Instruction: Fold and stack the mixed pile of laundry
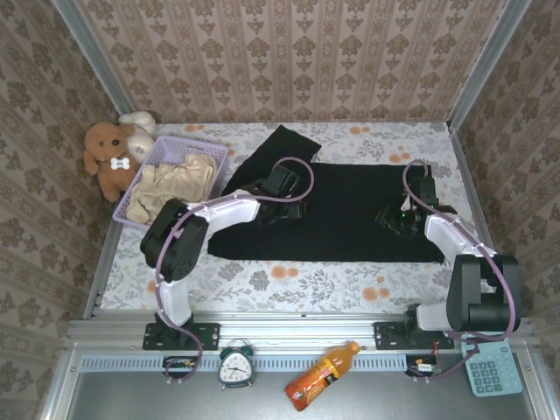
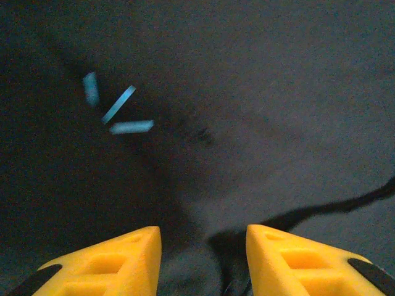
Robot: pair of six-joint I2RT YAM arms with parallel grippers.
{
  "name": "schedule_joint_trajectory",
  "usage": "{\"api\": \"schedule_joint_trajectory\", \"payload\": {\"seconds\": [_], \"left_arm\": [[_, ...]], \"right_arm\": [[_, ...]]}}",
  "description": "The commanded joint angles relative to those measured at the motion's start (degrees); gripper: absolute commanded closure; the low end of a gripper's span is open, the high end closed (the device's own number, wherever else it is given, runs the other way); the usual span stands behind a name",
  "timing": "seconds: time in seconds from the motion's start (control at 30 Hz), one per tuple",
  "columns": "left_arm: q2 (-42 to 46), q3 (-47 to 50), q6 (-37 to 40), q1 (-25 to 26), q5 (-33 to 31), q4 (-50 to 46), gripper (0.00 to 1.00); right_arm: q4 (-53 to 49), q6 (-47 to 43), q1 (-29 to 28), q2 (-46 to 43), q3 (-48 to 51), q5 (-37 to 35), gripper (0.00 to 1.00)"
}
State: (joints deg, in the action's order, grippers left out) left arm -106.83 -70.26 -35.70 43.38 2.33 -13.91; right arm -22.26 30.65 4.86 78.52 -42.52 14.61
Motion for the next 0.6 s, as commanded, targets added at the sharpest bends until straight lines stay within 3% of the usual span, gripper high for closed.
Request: {"api": "schedule_joint_trajectory", "payload": {"seconds": [0.0,0.2,0.57], "left_arm": [[3.8,4.0,-1.7,-0.3,-4.6,-5.3,0.6],[0.5,4.4,-5.0,-1.8,-5.5,-5.7,0.66],[-2.7,2.9,-4.0,-2.1,-7.6,-7.3,0.69]], "right_arm": [[1.1,0.3,0.0,0.8,1.1,2.0,0.59],[0.9,0.1,0.0,2.5,1.1,2.5,0.59],[1.2,-0.2,0.0,3.7,1.4,2.7,0.59]]}}
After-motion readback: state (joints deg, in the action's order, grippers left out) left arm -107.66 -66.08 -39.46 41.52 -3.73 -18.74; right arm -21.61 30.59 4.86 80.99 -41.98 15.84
